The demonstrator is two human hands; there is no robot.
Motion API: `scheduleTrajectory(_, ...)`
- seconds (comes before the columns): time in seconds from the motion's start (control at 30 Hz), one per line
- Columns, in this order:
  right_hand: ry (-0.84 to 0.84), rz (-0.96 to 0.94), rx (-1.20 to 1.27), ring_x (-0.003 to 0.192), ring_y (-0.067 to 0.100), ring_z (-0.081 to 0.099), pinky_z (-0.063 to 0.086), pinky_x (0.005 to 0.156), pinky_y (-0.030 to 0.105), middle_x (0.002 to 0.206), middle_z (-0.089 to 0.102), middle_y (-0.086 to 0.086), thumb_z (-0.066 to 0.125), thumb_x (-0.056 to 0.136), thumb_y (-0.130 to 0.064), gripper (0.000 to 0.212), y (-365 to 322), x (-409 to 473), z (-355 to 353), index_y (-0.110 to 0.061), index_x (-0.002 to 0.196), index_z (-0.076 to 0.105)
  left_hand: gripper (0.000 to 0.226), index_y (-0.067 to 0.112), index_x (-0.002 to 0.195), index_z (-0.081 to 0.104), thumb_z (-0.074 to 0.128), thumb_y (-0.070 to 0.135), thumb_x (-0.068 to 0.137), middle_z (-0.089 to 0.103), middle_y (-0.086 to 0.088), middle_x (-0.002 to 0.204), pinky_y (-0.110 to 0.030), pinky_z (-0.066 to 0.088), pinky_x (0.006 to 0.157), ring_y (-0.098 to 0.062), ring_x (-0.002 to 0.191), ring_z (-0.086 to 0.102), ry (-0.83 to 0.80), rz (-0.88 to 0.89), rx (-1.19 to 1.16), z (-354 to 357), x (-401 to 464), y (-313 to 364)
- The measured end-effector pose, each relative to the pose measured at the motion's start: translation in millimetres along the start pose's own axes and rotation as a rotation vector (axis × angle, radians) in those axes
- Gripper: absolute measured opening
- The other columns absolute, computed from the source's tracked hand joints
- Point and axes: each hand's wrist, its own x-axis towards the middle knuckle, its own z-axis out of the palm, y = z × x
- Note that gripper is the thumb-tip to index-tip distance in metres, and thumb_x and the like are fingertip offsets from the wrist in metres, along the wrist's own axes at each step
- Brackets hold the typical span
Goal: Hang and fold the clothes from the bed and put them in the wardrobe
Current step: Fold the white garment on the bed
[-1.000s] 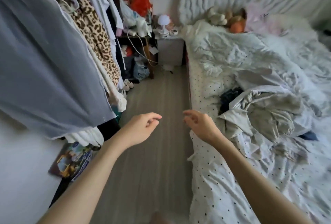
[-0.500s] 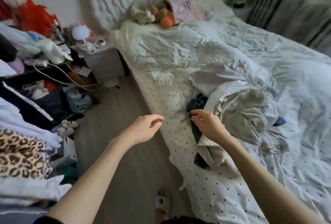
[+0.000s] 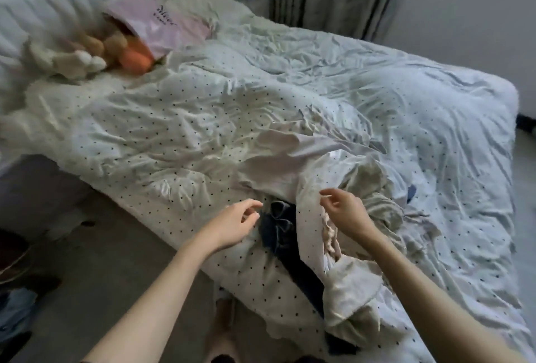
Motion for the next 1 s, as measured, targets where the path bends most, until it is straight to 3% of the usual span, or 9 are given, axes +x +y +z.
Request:
scheduleTrajectory(0.13, 0.2, 0.241, -0.001, 0.111, 0.026, 0.057, 0.044, 0.094, 0.036, 0.122, 0.061, 0.011, 0.049, 0.094, -0.023, 0.036, -1, 54, 18, -0.01, 0.127, 0.055, 0.031, 0.026, 0.128, 0.053, 0.042, 0.026, 0.099, 0.061, 0.003, 0.118, -0.02, 0.039, 0.083, -0.006, 0.097, 0.053, -0.127, 0.097, 0.077, -34, 83, -13)
scheduleTrajectory(0.27, 0.251, 0.538, -0.115, 0.118, 0.031, 0.049, 0.038, 0.098, 0.048, 0.13, 0.047, 0.012, 0.049, 0.093, -0.034, 0.045, -1, 86, 39, -0.011, 0.13, 0.046, 0.031, 0.023, 0.127, 0.054, 0.042, 0.024, 0.099, 0.061, 0.004, 0.121, -0.017, 0.038, 0.082, -0.003, 0.095, 0.051, -0.284, 0.185, 0.152, -58, 143, -18)
scheduleTrajectory(0.37, 0.269, 0.663, -0.093, 0.11, 0.032, 0.053, 0.034, 0.095, 0.047, 0.114, 0.059, 0.01, 0.048, 0.093, -0.032, 0.03, -5, 97, 45, -0.012, 0.114, 0.054, 0.03, 0.021, 0.126, 0.055, 0.042, 0.023, 0.099, 0.062, 0.003, 0.121, -0.015, 0.038, 0.081, -0.005, 0.096, 0.054, -0.339, 0.217, 0.162, -62, 168, -22)
scheduleTrajectory(0.43, 0.35, 0.707, -0.006, 0.099, 0.032, 0.058, 0.032, 0.091, 0.042, 0.088, 0.062, 0.008, 0.047, 0.093, -0.024, 0.017, -6, 103, 48, -0.017, 0.081, 0.056, 0.03, 0.019, 0.126, 0.056, 0.043, 0.021, 0.099, 0.062, 0.002, 0.122, -0.013, 0.037, 0.081, -0.007, 0.1, 0.056, -0.4, 0.228, 0.171, -57, 185, -21)
scheduleTrajectory(0.53, 0.433, 0.604, 0.068, 0.087, 0.027, 0.056, 0.032, 0.083, 0.038, 0.07, 0.051, -0.004, 0.054, 0.092, -0.021, 0.039, -18, 102, 50, -0.025, 0.055, 0.042, 0.03, 0.017, 0.125, 0.058, 0.045, 0.018, 0.097, 0.063, 0.001, 0.121, -0.01, 0.035, 0.08, -0.007, 0.096, 0.055, -0.445, 0.269, 0.15, -53, 200, -8)
scheduleTrajectory(0.63, 0.459, 0.482, 0.165, 0.096, 0.025, 0.056, 0.038, 0.088, 0.042, 0.09, 0.063, 0.001, 0.065, 0.087, -0.015, 0.016, -22, 90, 56, -0.01, 0.073, 0.071, 0.028, 0.018, 0.121, 0.061, 0.049, 0.018, 0.096, 0.065, 0.002, 0.118, -0.015, 0.04, 0.086, -0.008, 0.095, 0.057, -0.409, 0.287, 0.041, -50, 216, 18)
scheduleTrajectory(0.73, 0.508, 0.34, 0.176, 0.096, 0.027, 0.061, 0.044, 0.086, 0.049, 0.097, 0.069, 0.006, 0.071, 0.081, -0.008, 0.006, -25, 79, 58, -0.005, 0.079, 0.076, 0.03, 0.018, 0.122, 0.06, 0.054, 0.024, 0.093, 0.064, 0.0, 0.12, -0.023, 0.044, 0.092, -0.009, 0.099, 0.059, -0.36, 0.275, -0.087, -46, 231, 45)
scheduleTrajectory(0.9, 0.586, 0.052, -0.141, 0.088, 0.02, 0.068, 0.038, 0.076, 0.033, 0.082, 0.069, -0.005, 0.074, 0.072, -0.01, 0.008, -23, 66, 48, -0.015, 0.066, 0.072, 0.059, 0.029, 0.137, 0.045, 0.065, 0.044, 0.083, 0.046, 0.004, 0.139, -0.024, 0.039, 0.097, -0.009, 0.12, 0.047, -0.52, 0.202, -0.138, -16, 238, 82)
scheduleTrajectory(1.0, 0.576, -0.01, -0.256, 0.094, 0.018, 0.067, 0.04, 0.072, 0.032, 0.086, 0.069, -0.008, 0.079, 0.066, -0.008, 0.015, -9, 60, 43, -0.02, 0.065, 0.07, 0.08, 0.021, 0.145, 0.031, 0.072, 0.039, 0.078, 0.035, 0.002, 0.148, -0.028, 0.031, 0.108, -0.015, 0.134, 0.035, -0.607, 0.111, -0.088, 11, 243, 92)
